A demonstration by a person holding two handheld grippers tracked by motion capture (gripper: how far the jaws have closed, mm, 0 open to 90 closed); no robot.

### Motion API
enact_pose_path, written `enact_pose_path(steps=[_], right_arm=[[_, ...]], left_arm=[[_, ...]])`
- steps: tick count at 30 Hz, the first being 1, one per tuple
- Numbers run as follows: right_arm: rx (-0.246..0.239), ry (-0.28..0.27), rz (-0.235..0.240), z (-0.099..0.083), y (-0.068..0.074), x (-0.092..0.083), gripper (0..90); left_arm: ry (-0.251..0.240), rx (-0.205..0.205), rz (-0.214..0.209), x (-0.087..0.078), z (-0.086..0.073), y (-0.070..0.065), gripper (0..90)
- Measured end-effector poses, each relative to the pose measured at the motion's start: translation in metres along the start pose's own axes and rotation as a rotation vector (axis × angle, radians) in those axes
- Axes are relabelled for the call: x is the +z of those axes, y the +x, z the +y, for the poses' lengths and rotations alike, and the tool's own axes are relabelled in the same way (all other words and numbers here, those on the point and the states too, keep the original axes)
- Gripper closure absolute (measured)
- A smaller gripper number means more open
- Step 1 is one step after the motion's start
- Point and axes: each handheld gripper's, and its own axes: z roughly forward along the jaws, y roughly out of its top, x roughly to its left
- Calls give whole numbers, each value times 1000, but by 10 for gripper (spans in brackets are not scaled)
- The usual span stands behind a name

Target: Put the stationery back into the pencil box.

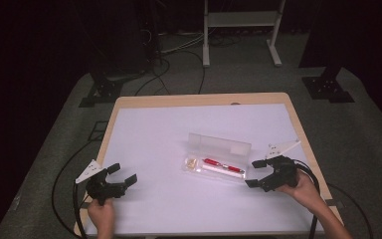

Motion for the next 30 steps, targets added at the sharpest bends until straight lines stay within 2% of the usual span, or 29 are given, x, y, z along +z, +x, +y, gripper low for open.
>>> enact_pose_path(steps=[30], right_arm=[[37,4,-24,-33,-3,-10,195]], left_arm=[[1,0,1,0,0,0,1]])
